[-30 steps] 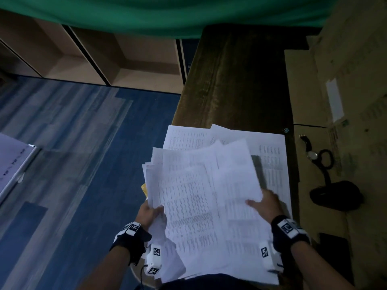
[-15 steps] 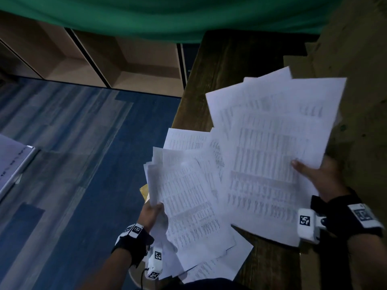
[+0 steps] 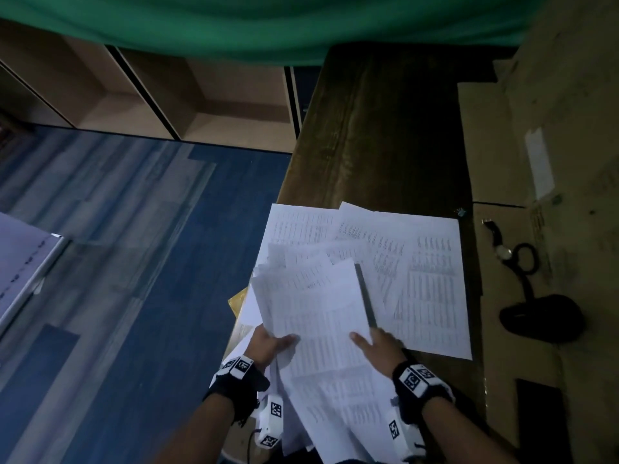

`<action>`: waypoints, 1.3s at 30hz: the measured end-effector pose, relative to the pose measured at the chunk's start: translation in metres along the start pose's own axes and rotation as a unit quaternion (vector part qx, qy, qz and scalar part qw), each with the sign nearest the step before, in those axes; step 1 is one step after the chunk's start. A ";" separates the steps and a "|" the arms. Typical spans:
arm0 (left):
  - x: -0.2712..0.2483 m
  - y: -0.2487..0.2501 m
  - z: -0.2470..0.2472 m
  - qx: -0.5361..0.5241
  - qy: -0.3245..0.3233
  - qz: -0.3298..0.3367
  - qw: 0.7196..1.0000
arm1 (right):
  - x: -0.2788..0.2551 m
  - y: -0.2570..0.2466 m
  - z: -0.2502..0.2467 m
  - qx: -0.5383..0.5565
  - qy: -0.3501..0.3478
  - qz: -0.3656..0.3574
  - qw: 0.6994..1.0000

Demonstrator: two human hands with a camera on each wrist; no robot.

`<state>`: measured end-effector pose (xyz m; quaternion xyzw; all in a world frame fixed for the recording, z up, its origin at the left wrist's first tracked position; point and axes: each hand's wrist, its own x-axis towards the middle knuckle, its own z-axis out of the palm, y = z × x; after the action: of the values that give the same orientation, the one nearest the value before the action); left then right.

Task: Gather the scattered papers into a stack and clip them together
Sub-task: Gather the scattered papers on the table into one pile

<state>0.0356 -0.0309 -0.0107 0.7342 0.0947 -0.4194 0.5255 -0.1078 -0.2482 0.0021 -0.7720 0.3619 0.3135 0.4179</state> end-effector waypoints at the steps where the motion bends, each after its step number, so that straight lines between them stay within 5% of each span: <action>1: 0.001 -0.001 -0.002 0.028 0.017 0.012 0.999 | 0.001 -0.002 0.003 -0.005 -0.021 -0.005 1.000; 4: 0.002 0.004 -0.015 0.059 0.069 0.042 0.995 | 0.010 0.002 -0.009 0.020 0.032 -0.034 0.999; 8: 0.002 0.006 -0.038 0.098 0.161 0.048 0.981 | 0.021 0.023 -0.057 0.076 0.287 0.018 0.955; 10: 0.004 0.001 -0.050 0.083 0.177 0.036 0.980 | 0.032 0.040 -0.079 0.100 0.346 0.082 0.929; 14: 0.008 -0.010 -0.057 0.061 0.173 0.001 0.983 | 0.051 0.056 -0.096 0.092 0.308 0.177 0.930; 25: 0.007 -0.008 -0.054 0.057 0.175 0.013 0.983 | 0.058 0.022 -0.080 0.130 0.322 0.242 0.906; 35: 0.011 -0.010 -0.059 0.055 0.158 0.000 0.986 | 0.056 -0.001 -0.070 0.235 0.363 0.131 0.892; 39: 0.012 -0.012 -0.061 0.055 0.155 0.001 0.986 | 0.060 -0.013 -0.059 0.289 0.269 0.063 0.917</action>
<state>0.0673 0.0223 -0.0218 0.8181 0.1516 -0.3043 0.4638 -0.0543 -0.3124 -0.0130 -0.6485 0.5835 0.0020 0.4889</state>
